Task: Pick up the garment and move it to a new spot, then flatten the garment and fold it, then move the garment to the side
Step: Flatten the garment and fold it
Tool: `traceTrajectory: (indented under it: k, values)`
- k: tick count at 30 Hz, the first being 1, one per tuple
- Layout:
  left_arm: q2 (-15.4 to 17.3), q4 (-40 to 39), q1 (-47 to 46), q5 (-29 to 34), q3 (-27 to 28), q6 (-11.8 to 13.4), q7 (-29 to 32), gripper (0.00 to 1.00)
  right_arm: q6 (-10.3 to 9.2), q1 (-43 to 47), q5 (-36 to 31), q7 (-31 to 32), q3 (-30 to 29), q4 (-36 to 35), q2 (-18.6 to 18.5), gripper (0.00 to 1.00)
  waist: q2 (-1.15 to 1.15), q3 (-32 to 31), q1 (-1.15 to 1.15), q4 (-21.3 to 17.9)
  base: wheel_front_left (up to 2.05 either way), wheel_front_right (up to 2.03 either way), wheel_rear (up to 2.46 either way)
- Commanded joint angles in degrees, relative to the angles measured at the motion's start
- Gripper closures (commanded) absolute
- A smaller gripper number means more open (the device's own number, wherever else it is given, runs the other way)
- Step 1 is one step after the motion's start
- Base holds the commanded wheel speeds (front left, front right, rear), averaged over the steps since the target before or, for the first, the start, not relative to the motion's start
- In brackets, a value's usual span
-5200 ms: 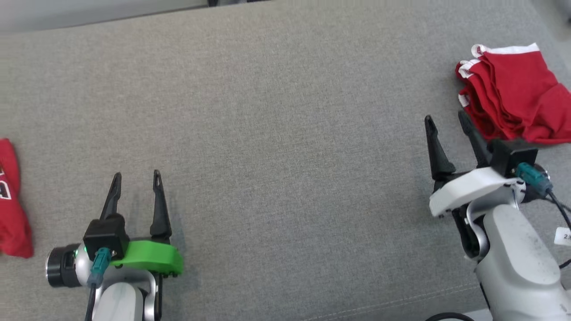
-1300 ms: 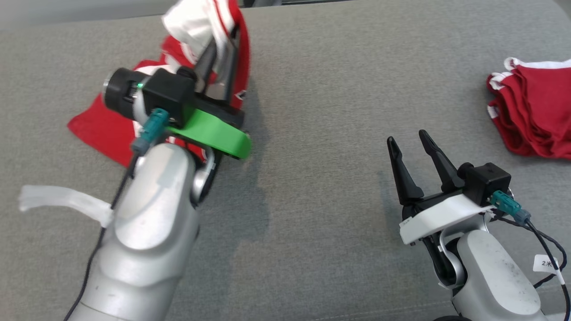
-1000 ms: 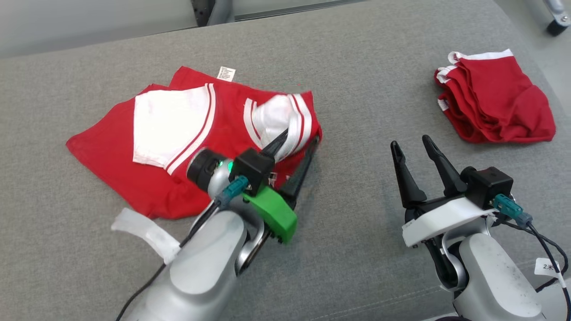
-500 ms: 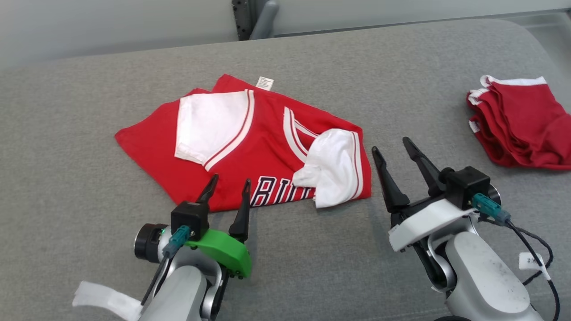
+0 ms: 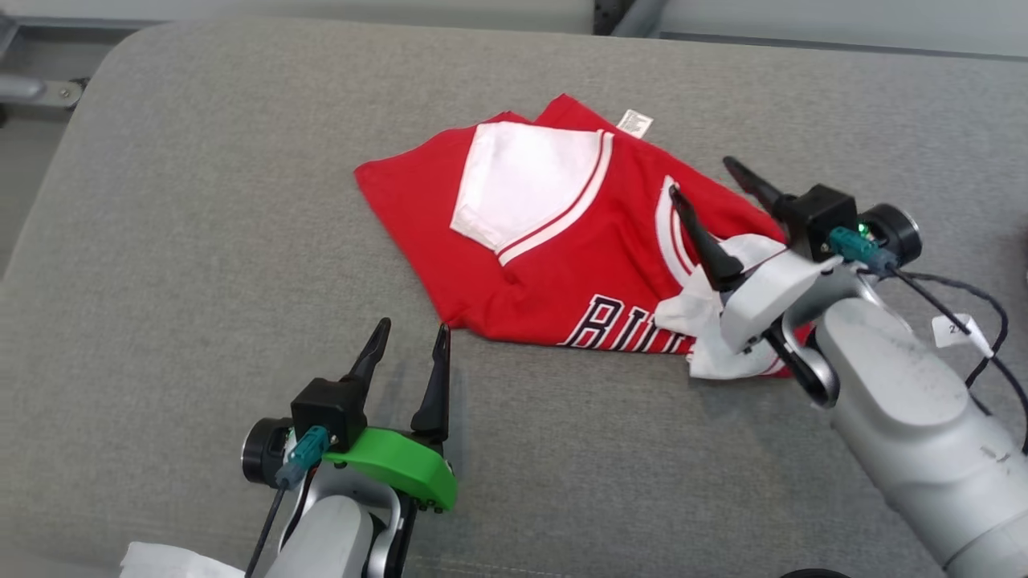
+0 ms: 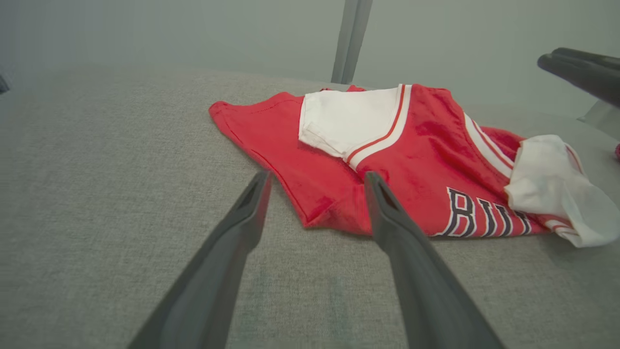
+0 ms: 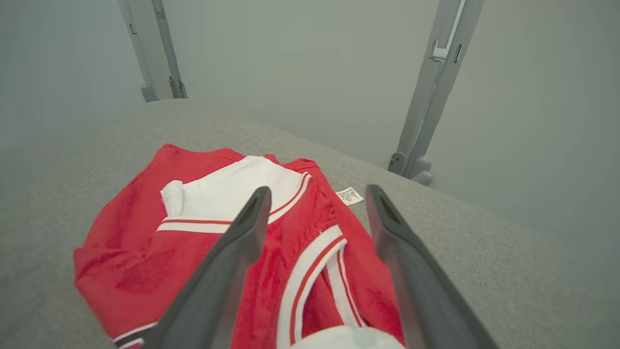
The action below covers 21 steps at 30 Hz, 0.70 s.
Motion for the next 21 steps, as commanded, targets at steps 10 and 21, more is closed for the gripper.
traceTrajectory:
  k: [10, 21]
  values:
    - [-0.06, -2.99, -2.18, -3.5, -5.07, 3.02, -0.02, 0.0, -0.08, -11.14, 4.47, 2.81, 6.08, 10.85, -4.61, 0.0, 0.0, 9.66, 0.0, 11.79, 0.0, 0.0, 0.0]
    - [-0.04, -4.13, -3.72, -4.18, -6.04, 4.46, -0.02, 0.0, -0.08, -16.33, 9.21, 1.65, 11.09, 16.74, -6.01, 1.0, 0.0, 12.13, 0.0, 12.68, 0.0, 0.0, 0.0]
